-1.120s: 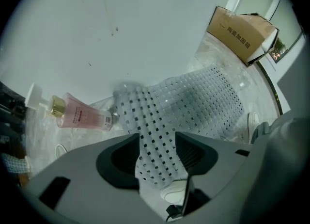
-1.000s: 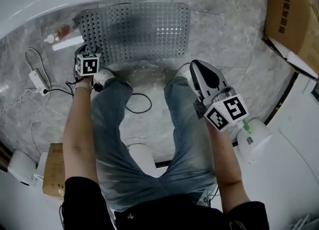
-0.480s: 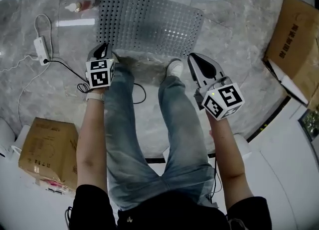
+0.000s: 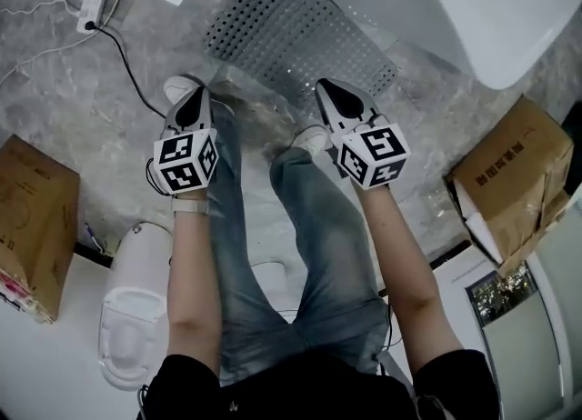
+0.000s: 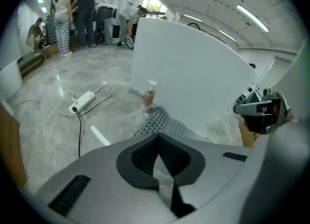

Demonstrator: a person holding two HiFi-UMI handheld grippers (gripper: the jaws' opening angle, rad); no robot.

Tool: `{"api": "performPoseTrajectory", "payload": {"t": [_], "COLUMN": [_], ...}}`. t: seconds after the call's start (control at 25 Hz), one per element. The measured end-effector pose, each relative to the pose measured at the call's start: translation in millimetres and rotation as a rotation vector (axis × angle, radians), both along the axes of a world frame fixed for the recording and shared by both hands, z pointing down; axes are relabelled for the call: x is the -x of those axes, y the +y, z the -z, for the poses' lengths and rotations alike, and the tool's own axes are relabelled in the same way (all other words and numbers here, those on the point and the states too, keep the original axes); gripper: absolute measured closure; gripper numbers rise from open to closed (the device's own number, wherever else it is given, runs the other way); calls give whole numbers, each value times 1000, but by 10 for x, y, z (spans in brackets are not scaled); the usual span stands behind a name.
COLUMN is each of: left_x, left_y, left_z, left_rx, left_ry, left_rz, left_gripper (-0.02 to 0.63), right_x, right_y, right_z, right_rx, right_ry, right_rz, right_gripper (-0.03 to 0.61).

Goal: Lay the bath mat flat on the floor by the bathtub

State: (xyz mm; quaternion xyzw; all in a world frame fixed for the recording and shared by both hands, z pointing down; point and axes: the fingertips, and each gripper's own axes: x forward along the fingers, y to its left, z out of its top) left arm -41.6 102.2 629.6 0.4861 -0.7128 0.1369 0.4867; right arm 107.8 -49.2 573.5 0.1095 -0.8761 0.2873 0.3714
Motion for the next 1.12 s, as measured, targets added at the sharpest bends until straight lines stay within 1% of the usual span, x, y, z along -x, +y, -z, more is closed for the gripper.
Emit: {"api": "performPoseTrajectory", "payload": {"t": [0.08,0.2,0.32,0.44,0.52,0.64,0.76,0.84,0.92,1.0,1.04,1.12], "left_x": [79,237,536,842,954,1087,1236,1310,1400,1505,1561,1668], "left_y": [189,355,365,356,411,515,531,513,495,528,555,604], "left_z": [-61,-192,-312,-385,-488,-621,-647,-644,-632,-627,-630,-637], "left_rx": [5,8,18,-7,7,64,68,67,66,79,85,87], "left_ry": [15,30,42,50,68,88,118,131,132,120,115,114], "left_rz": [60,90,117,185,226,256,300,298,285,275,272,281], "left_gripper": [595,595,595,595,595,595,595,595,595,595,595,595], "right_x": [332,787,1142,1454,1633,1827,1973,2045,2102,2169,2212,2304], "right_y": [45,135,233,296,320,369,406,401,354,316,299,254], "right_z": [-206,-625,-1146,-1610,-1872,-2229,-2526,-2709,-2894,-3075,-3162,-3321], "right_rx": [-3,-42,-78,-83,-92,-108,-101,-97,-97,-103,-115,-155], "right_ry": [4,29,83,125,149,190,219,237,264,295,312,351], "right_rz": [44,108,169,197,220,257,264,255,239,225,227,250], "right_gripper": [551,551,549,548,545,535,525,517,482,420,385,336]}}
